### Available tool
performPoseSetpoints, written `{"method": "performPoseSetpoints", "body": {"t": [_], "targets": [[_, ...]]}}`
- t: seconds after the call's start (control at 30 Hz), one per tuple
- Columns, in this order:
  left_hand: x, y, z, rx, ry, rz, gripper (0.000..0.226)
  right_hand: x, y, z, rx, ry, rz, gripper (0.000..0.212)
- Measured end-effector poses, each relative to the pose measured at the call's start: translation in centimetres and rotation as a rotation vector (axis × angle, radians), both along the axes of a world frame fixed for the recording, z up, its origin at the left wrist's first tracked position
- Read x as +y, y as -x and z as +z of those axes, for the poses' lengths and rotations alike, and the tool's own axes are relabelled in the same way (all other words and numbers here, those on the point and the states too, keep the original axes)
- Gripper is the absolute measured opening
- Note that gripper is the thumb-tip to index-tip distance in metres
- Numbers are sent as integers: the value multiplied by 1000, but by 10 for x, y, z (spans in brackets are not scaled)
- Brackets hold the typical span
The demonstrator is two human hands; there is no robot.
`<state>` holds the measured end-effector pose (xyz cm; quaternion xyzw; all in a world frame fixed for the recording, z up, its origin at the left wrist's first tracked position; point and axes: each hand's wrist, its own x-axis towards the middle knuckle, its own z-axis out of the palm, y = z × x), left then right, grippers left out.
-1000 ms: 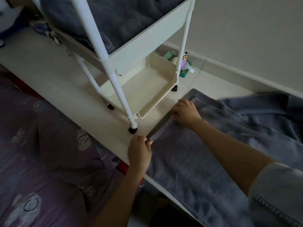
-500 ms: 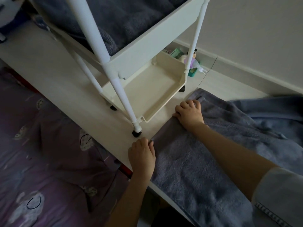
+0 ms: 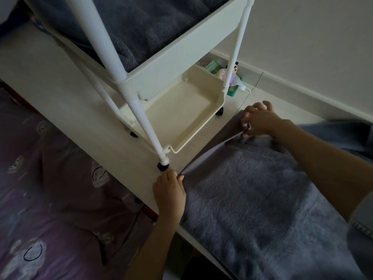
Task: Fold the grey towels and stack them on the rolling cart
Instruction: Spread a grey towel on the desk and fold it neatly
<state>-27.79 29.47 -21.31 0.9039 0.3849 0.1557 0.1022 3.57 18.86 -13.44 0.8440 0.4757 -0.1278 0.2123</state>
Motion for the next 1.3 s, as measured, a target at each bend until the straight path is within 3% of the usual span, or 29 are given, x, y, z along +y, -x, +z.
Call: {"method": "performPoseSetpoints", "body": {"t": [0.07, 0.2, 0.27, 0.4, 0.5, 0.7, 0.87, 0.97, 1.03, 1.13, 1.3], "targets": [[0, -3, 2, 15, 23, 10, 24, 3, -5, 1, -48, -36, -21, 34], [0, -5, 2, 12, -12, 4, 21, 17, 3, -9, -30, -536, -273, 25], [1, -4, 0, 6, -29, 7, 22, 19, 8, -17, 68, -549, -411, 27], [1, -2, 0, -1, -51, 7, 27, 7, 5, -30, 307, -522, -701, 52], [2, -3, 3, -20, -23, 8, 24, -1, -5, -31, 382, -530, -719, 47], [-5, -2, 18, -83, 163, 118, 13, 11, 2, -28, 210, -936, -706, 19], [2, -8, 21, 124, 103, 57, 23, 12, 8, -49, 177, -706, -848, 36], [5, -9, 21, 148, 81, 13, 25, 8, 15, -44, 150, -620, -743, 47], [5, -6, 25, 149, 184, 12, 24, -2, 27, -39, 126, -643, -667, 53], [7, -6, 36, 133, 422, 60, 42, -26, 60, -33, 118, -716, -634, 58], [5, -11, 57, 3, 645, -182, 32, -59, 126, -27, 269, -845, -726, 38]]}}
